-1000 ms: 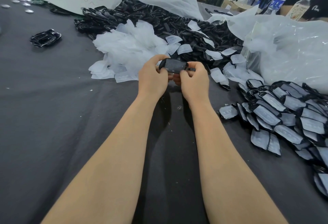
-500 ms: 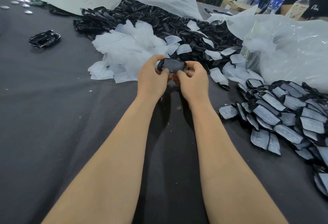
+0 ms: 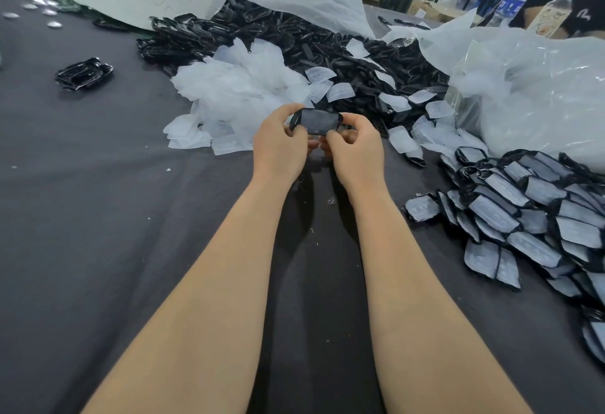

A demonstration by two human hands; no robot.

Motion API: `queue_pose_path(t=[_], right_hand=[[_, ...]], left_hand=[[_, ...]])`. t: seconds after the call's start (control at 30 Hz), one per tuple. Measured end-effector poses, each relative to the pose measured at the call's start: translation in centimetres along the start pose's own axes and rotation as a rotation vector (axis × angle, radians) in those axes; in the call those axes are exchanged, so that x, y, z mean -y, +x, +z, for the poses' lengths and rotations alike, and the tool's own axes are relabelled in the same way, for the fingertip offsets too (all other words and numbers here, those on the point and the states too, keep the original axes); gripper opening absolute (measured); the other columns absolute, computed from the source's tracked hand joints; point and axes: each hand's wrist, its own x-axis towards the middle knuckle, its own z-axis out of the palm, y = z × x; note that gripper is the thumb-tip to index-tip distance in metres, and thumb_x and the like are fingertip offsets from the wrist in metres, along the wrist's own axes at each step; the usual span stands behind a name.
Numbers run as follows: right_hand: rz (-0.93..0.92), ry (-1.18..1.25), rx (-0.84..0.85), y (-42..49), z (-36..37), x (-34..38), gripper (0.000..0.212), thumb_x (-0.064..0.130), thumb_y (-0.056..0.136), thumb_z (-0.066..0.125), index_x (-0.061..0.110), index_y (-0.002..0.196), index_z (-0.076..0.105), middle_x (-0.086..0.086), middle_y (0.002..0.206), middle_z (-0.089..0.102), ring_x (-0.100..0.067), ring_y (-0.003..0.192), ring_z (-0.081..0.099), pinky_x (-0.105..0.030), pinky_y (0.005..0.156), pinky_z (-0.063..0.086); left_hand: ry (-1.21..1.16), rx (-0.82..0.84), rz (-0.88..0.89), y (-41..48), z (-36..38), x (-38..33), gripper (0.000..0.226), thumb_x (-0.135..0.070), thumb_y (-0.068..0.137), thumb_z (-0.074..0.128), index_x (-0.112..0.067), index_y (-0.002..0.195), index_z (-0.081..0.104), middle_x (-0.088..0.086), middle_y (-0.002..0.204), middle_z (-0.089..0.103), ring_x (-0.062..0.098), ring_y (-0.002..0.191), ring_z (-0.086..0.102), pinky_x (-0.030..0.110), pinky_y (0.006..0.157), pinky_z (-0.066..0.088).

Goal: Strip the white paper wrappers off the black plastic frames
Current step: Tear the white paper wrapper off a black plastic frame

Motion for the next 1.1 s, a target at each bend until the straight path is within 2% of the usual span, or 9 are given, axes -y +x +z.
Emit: queue_pose_path(t=[0.1,0.17,0.27,0.43,0.57,0.7,0.83,0.97,1.1], right_hand=[[0.008,0.030,-0.008,-0.04,-0.17,0.06,0.034,0.005,0.086,0.055,0.009,0.120,0.057,-0.013,0.093,0.070,-0.027,0.090,0.068,-0.048,0.089,0.053],[0.016,0.062,0.003,-0.01,-0.26,0.10,0.037,0.004,0.086,0.054,0.008,0.122,0.058,-0.009,0.088,0.071,-0.021,0.084,0.070,-0.044,0.087,0.055],[0.030,0.110,0.002,0.00,-0.24,0.11,0.036,0.001,0.085,0.052,0.007,0.120,0.059,-0.006,0.083,0.071,-0.015,0.076,0.070,-0.042,0.086,0.057],[0.032,0.109,-0.014,-0.11,-0.11,0.09,0.027,0.003,0.081,0.054,0.021,0.101,0.056,-0.006,0.083,0.070,-0.024,0.082,0.070,-0.048,0.086,0.055],[0.047,0.108,-0.052,0.01,-0.04,0.02,0.022,0.007,0.079,0.056,0.023,0.094,0.052,-0.011,0.089,0.069,-0.030,0.088,0.068,-0.051,0.087,0.053],[0.055,0.120,-0.065,0.05,0.09,-0.02,0.020,0.008,0.081,0.056,0.026,0.088,0.050,-0.006,0.081,0.068,-0.031,0.087,0.068,-0.052,0.087,0.052],[0.044,0.119,-0.062,0.08,0.12,-0.10,0.019,0.007,0.083,0.054,0.021,0.095,0.052,-0.008,0.085,0.068,-0.028,0.084,0.068,-0.051,0.086,0.053],[0.039,0.134,-0.062,0.11,0.14,0.00,0.024,0.005,0.085,0.050,0.011,0.107,0.058,-0.014,0.093,0.069,-0.016,0.070,0.066,-0.048,0.084,0.055],[0.046,0.085,-0.043,-0.03,0.24,0.12,0.030,0.008,0.085,0.054,0.011,0.115,0.059,-0.014,0.096,0.069,-0.028,0.088,0.067,-0.051,0.088,0.052]], left_hand=[[0.038,0.007,0.038,-0.14,-0.02,0.03,0.032,-0.005,0.091,0.054,-0.020,0.119,0.056,0.000,0.079,0.066,0.002,0.064,0.066,0.025,0.075,0.056],[0.070,-0.006,0.061,-0.14,-0.03,0.14,0.033,-0.006,0.088,0.058,-0.019,0.119,0.056,-0.004,0.077,0.065,-0.002,0.061,0.064,0.022,0.073,0.055],[0.071,-0.015,0.063,-0.10,-0.04,0.20,0.033,-0.005,0.088,0.059,-0.018,0.118,0.056,-0.002,0.079,0.065,0.002,0.066,0.064,0.024,0.075,0.055],[0.051,-0.016,0.077,-0.11,0.14,0.26,0.028,-0.004,0.090,0.055,-0.027,0.104,0.052,-0.003,0.077,0.064,-0.001,0.061,0.065,0.024,0.073,0.056],[0.038,0.000,0.092,-0.08,0.22,0.27,0.028,-0.003,0.094,0.050,-0.030,0.101,0.051,-0.006,0.077,0.063,-0.003,0.057,0.064,0.018,0.066,0.055],[0.036,0.011,0.102,-0.06,0.26,0.31,0.029,-0.002,0.094,0.049,-0.030,0.101,0.052,-0.007,0.076,0.062,-0.005,0.056,0.064,0.015,0.064,0.054],[0.019,0.007,0.089,0.09,0.31,0.42,0.028,-0.002,0.094,0.049,-0.028,0.104,0.053,-0.006,0.076,0.063,-0.004,0.055,0.064,0.016,0.066,0.056],[0.011,-0.004,0.065,0.26,0.32,0.47,0.032,-0.001,0.095,0.047,-0.016,0.121,0.056,0.001,0.081,0.065,-0.002,0.055,0.065,0.017,0.068,0.056],[0.007,-0.005,0.055,0.12,0.29,0.36,0.031,-0.001,0.095,0.045,-0.015,0.121,0.055,0.010,0.094,0.067,-0.002,0.055,0.065,0.011,0.058,0.052]])
